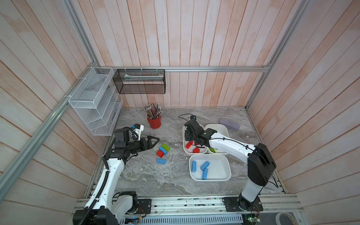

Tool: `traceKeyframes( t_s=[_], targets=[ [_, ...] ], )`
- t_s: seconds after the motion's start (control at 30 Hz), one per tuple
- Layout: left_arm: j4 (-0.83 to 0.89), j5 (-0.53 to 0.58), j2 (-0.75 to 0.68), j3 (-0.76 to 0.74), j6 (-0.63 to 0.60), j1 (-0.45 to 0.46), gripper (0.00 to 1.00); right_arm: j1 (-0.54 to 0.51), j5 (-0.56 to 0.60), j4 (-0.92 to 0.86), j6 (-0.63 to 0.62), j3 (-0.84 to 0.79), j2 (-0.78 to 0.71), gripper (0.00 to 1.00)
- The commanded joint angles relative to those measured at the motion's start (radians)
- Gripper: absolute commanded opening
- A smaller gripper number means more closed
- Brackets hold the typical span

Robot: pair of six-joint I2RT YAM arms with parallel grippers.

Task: Sort the legos into containers by color
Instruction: 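Carry the long red brick with the right gripper into the red bin and release, then move the right gripper back to the pile and grasp a lime-green brick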

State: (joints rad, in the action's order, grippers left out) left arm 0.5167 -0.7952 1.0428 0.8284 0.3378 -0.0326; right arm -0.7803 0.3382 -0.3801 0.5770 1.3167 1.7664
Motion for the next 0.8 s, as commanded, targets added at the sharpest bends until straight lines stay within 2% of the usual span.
traceKeyframes(
  t_s=[0.0,0.17,0.33,0.47,0.63,0.77],
  targets=[
    [-0.043,-0.048,0.012,-0.012,0.012,-0.001,1.00,0.033,-0.049,0.048,0.008,-0.052,0.022,0.27],
    [-0.043,-0.051,0.010,-0.011,0.017,-0.001,1.00,0.069,-0.128,0.049,-0.012,-0.028,0.082,0.32],
    [-0.022,-0.039,0.004,-0.009,0.005,-0.002,1.00,0.069,-0.128,0.019,-0.028,-0.016,0.069,0.57],
    [-0.007,-0.017,0.006,0.003,-0.009,-0.001,1.00,0.022,-0.152,0.000,-0.075,0.035,0.022,0.64],
    [0.026,0.041,-0.001,0.024,-0.027,-0.004,1.00,-0.078,-0.338,0.111,-0.184,0.050,0.020,0.73],
    [0.034,0.053,-0.013,0.012,-0.020,-0.004,1.00,-0.127,-0.434,0.136,-0.237,0.101,0.110,0.75]
  ],
)
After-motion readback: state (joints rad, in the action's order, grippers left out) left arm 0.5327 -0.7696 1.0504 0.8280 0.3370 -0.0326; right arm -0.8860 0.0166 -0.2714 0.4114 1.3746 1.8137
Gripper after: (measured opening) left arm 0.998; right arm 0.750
